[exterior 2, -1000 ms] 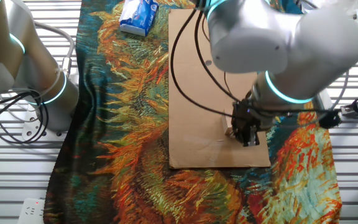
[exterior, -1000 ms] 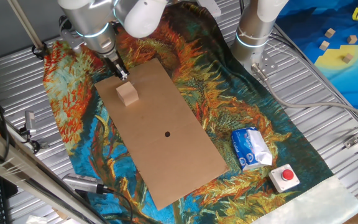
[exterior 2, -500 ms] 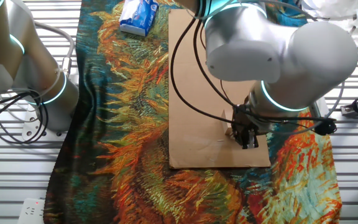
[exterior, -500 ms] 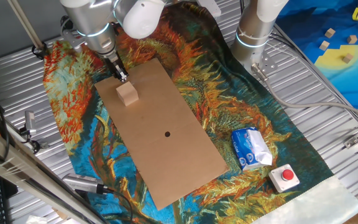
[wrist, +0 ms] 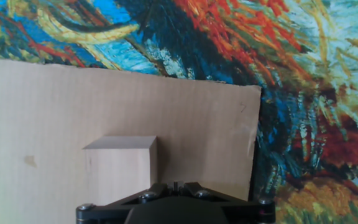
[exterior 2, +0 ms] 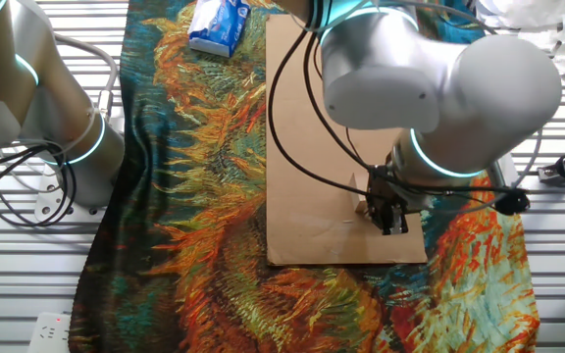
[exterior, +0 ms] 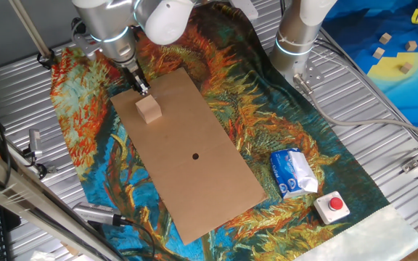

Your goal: Use the gripper to push the small block from left to right

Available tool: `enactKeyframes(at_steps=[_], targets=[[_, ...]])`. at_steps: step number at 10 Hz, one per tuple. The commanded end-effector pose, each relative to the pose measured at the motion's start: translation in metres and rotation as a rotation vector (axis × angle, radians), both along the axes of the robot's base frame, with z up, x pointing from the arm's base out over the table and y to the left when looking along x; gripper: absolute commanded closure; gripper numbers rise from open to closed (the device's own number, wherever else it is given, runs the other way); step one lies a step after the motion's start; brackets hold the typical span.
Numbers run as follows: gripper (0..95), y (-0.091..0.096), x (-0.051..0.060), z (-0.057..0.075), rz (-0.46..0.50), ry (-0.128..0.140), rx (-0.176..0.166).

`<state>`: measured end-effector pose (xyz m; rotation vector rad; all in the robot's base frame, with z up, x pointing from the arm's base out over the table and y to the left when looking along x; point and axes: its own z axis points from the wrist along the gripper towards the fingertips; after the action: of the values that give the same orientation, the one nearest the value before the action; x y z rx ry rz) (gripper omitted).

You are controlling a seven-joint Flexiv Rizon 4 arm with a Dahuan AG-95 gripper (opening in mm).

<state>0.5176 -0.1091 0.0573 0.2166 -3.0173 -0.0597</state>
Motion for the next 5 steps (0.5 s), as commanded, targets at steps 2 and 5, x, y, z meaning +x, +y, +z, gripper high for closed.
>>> enactKeyframes(at_steps=[2, 5], targets=[[95.0, 0.0026, 0.0016, -0.0043, -0.016, -0.002, 0.008], [95.0, 0.0038, 0.0022, -0.0049, -0.025, -0.003, 0.008]])
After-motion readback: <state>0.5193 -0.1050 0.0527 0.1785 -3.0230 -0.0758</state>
